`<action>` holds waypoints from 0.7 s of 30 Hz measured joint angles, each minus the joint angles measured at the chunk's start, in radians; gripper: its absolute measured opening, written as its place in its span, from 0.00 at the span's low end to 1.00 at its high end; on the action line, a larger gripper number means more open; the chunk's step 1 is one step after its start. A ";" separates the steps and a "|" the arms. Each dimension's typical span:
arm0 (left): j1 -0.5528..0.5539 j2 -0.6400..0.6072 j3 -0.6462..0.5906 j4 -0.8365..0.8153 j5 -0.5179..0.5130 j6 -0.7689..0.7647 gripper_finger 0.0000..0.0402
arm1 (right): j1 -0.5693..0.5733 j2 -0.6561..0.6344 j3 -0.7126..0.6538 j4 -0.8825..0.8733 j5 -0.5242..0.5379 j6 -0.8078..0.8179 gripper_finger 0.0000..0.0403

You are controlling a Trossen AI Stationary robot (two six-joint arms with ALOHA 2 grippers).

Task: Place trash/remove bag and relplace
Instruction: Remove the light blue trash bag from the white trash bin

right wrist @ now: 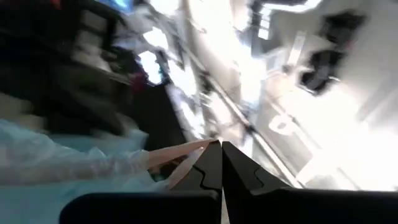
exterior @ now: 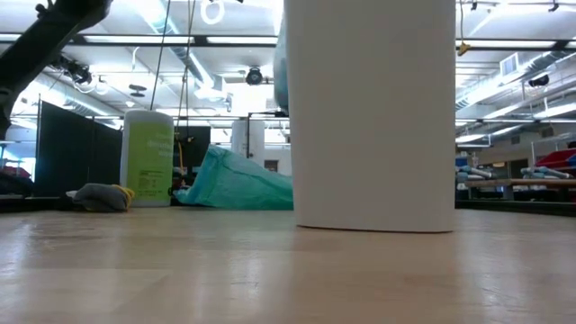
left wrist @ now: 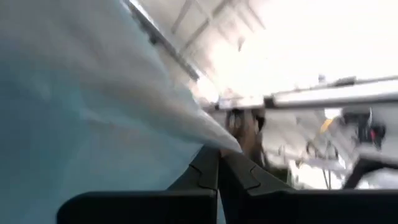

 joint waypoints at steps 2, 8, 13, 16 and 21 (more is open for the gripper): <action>0.002 -0.002 0.000 -0.051 0.045 0.034 0.02 | -0.001 -0.017 0.000 0.048 -0.022 -0.044 0.00; 0.000 0.001 -0.047 -0.148 0.054 0.109 0.02 | -0.030 -0.078 0.000 0.221 -0.045 -0.053 0.00; 0.000 0.000 -0.120 -0.149 0.092 0.113 0.02 | -0.077 -0.139 0.000 0.287 -0.043 -0.047 0.00; 0.008 0.000 -0.161 -0.147 0.092 0.110 0.02 | -0.125 -0.153 0.015 0.177 -0.023 -0.045 0.00; 0.019 0.000 -0.193 -0.134 0.083 0.102 0.02 | -0.206 -0.179 0.025 -0.123 0.030 -0.023 0.00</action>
